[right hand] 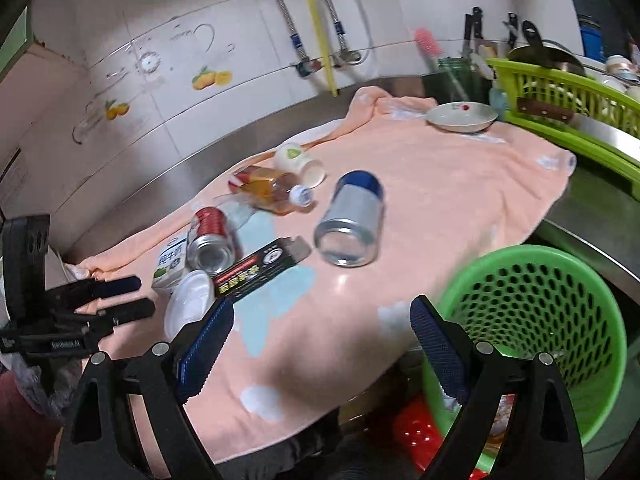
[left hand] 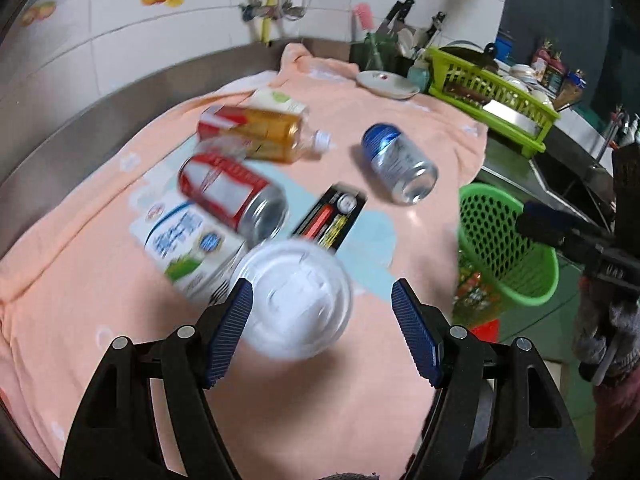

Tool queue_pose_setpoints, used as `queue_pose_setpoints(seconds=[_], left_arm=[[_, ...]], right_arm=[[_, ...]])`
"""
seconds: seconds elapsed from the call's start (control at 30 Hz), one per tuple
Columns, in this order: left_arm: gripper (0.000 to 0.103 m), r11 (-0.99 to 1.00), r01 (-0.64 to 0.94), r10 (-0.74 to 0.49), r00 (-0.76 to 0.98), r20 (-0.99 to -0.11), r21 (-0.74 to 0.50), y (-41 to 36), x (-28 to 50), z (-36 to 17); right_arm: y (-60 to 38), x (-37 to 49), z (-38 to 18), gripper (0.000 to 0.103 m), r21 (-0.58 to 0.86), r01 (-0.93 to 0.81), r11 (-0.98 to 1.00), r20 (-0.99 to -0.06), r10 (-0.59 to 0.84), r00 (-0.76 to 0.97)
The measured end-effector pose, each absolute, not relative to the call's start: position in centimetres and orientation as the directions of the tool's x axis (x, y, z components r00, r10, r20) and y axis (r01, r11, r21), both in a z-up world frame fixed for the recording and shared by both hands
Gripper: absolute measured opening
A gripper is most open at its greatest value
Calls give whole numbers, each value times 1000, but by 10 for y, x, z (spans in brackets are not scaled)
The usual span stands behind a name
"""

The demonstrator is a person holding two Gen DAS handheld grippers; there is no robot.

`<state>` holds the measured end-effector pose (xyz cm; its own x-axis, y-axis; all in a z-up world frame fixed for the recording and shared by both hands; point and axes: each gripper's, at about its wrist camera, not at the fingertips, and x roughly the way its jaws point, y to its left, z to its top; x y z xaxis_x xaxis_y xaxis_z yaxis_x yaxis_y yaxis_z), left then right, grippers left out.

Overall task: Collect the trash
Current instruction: 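Move both tools back over the remaining trash on the towel, then grasp the white cup lid with the left gripper while the right gripper approaches the black box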

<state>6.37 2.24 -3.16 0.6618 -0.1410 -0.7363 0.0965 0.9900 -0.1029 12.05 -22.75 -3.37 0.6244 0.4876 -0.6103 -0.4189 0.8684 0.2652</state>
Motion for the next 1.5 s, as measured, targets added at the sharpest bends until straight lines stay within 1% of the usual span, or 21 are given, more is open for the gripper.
queue_pose_setpoints(seconds=[0.13,0.2,0.33,0.37,0.4,0.7,0.73,0.77,0.8,0.9,1.03,1.2,1.27,1.4,1.5], left_arm=[[71,990,88,-144,632,-761,-114,27,62,-48],[71,990,102,-142,632,-762,-100,22,62,-52],[62,986,156,-144,624,-768,-59,8,62,-60],[58,985,169,-142,619,-772,-45,4,63,-62],[58,985,167,-135,618,-774,-38,4,65,-63],[58,989,82,-149,593,-791,-124,27,67,-69],[64,988,83,-154,592,-791,-130,28,67,-69],[78,986,90,-164,591,-790,-137,28,67,-69],[81,988,88,-156,593,-790,-129,27,67,-69],[82,986,98,-165,601,-782,-134,28,68,-67],[82,986,84,-165,578,-799,-143,31,73,-74],[85,984,78,-176,549,-817,-159,32,80,-85],[88,983,75,-183,543,-819,-170,32,84,-86],[88,984,78,-179,545,-819,-163,31,89,-87],[88,982,61,-185,525,-831,-180,33,95,-90]], right_arm=[[-214,118,-38,87,260,-445,857,-618,502,605],[-208,117,-41,87,259,-457,851,-627,508,591],[-204,114,-45,87,245,-465,851,-635,503,586],[-204,113,-45,87,244,-464,852,-634,502,588],[-205,114,-46,87,250,-463,850,-634,505,585],[-204,115,-48,87,274,-463,843,-631,521,574],[-203,116,-48,87,278,-465,841,-631,525,571],[-203,115,-48,87,280,-467,839,-629,528,571],[-202,115,-49,87,279,-468,838,-628,528,571],[-201,114,-49,87,283,-471,836,-626,533,569],[-200,116,-50,87,289,-475,831,-629,539,560],[-196,116,-53,87,291,-487,824,-635,546,545],[-193,117,-56,87,287,-488,825,-642,543,541],[-189,117,-58,87,288,-496,819,-645,549,532],[-187,117,-59,87,287,-498,818,-645,550,531]])
